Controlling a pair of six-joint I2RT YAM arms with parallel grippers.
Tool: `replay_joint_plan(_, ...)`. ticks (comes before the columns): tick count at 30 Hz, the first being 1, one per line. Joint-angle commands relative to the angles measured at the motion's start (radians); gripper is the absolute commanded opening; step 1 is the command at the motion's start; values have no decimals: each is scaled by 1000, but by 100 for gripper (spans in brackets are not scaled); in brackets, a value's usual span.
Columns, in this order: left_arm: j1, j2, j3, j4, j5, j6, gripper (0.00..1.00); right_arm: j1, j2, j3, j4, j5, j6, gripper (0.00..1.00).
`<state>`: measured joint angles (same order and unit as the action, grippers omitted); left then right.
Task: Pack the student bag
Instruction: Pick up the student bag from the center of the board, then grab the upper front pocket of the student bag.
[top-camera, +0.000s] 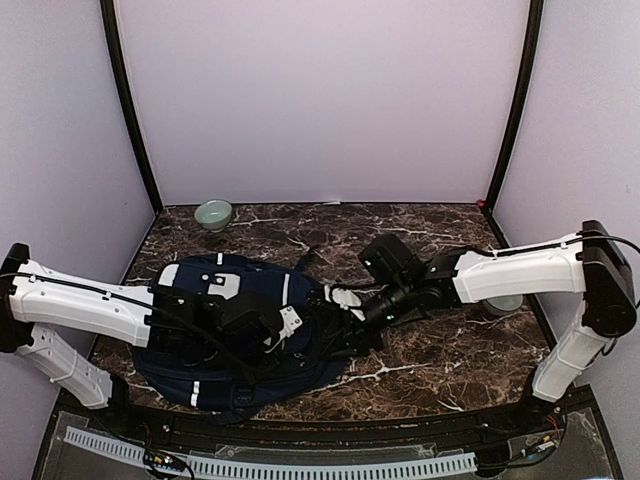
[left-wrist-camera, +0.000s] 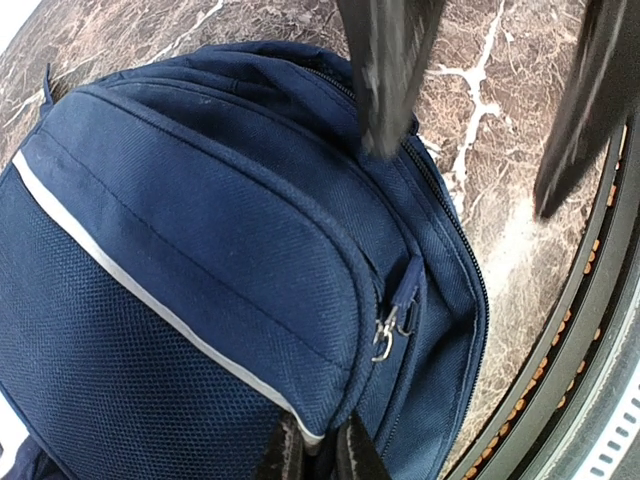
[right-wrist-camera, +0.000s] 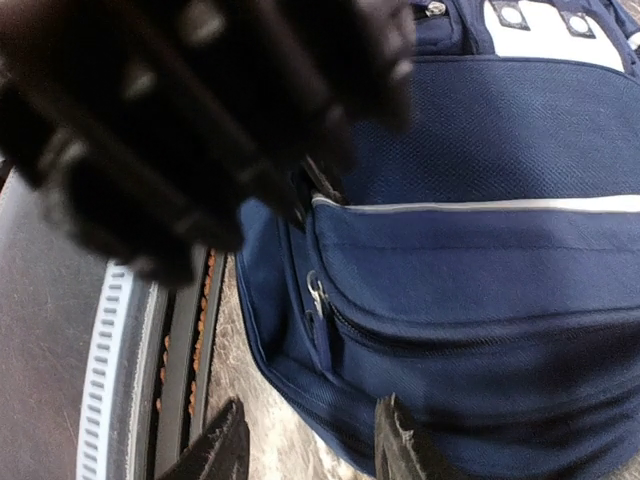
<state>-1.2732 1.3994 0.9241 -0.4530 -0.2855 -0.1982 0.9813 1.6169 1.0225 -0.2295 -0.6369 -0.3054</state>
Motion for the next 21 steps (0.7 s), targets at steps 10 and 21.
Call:
replay_joint_plan(10,12,-93,-75,180,-7,-72,0,66,62,-51,169,83,138,40)
replay_joint_plan(21,22,-179,-172,281,-15,-107,0,37,5,-82,74,6,159,40)
